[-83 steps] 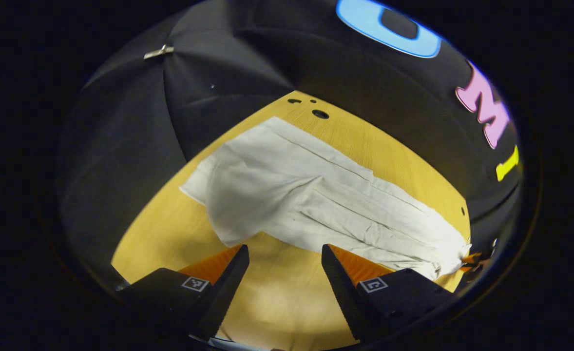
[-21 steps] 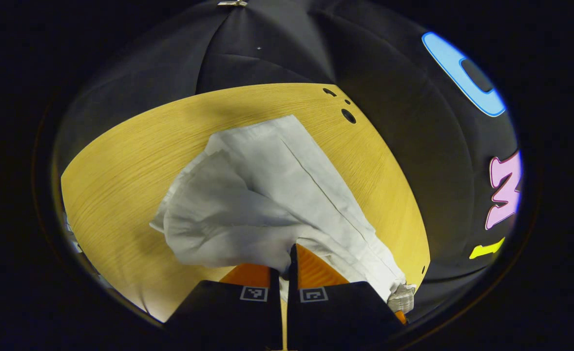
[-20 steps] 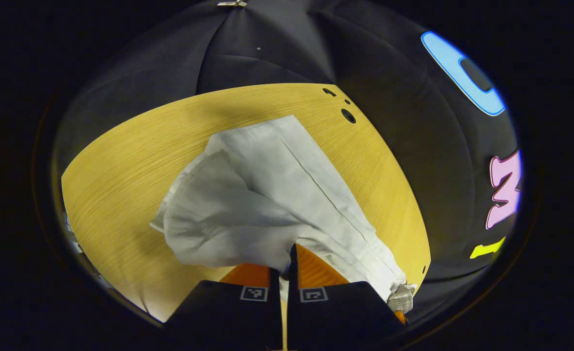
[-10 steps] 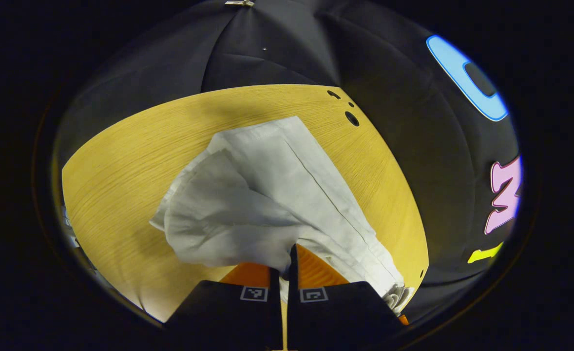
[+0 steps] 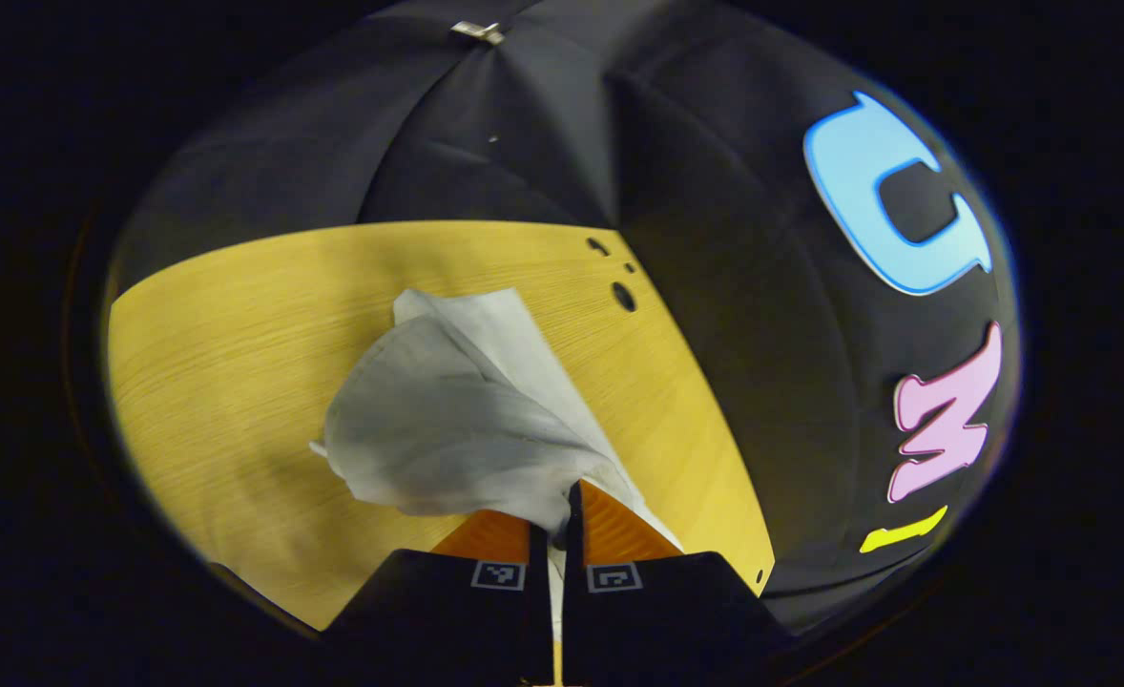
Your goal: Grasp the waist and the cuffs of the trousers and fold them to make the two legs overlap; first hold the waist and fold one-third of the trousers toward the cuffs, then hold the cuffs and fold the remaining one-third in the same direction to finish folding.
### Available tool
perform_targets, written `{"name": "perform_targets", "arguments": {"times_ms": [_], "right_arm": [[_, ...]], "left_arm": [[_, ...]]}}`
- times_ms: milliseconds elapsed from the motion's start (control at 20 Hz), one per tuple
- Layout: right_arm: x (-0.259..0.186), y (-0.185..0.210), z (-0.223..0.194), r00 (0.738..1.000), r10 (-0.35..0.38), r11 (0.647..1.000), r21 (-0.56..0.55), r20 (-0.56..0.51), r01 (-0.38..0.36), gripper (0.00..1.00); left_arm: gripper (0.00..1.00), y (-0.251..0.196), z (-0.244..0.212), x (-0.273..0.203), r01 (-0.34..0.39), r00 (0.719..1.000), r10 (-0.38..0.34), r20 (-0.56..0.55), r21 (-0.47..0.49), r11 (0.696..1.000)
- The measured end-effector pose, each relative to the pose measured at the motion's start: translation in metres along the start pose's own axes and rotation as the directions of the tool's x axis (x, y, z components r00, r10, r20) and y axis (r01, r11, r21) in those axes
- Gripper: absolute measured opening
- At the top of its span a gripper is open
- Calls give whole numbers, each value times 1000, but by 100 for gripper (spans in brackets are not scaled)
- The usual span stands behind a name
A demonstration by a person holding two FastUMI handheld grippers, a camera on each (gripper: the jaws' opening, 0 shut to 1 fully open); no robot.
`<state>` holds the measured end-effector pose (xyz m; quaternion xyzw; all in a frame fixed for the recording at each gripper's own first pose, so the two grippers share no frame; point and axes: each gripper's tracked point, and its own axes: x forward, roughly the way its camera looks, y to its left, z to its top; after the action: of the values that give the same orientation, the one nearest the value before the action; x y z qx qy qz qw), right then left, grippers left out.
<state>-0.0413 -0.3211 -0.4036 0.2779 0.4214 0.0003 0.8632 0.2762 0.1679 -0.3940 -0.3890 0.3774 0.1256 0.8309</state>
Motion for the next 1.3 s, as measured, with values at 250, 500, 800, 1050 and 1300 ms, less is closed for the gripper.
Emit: {"name": "perform_targets", "arguments": {"times_ms": [250, 500, 800, 1050, 1300], "right_arm": [[-17, -25, 16, 999, -25, 1000, 16, 36, 25, 57], [-32, -53, 25, 997, -53, 998, 23, 50, 52, 57], [-53, -93, 34, 991, -104, 992, 79, 78, 98, 57], [-72, -121, 39, 983, -146, 982, 133, 112, 131, 57], [-94, -149, 39, 971, -195, 969, 179, 141, 169, 57]], "left_arm": [[9, -83, -5, -7, 106, 990, -125, 61, 249, 963], [9, -149, -46, -12, 153, 979, -198, 45, 483, 862], [9, -208, -120, -16, 212, 967, -251, -37, 661, 719], [9, -235, -187, -18, 272, 953, -274, -132, 771, 576], [9, -239, -245, -14, 296, 948, -244, -205, 852, 432]]}}
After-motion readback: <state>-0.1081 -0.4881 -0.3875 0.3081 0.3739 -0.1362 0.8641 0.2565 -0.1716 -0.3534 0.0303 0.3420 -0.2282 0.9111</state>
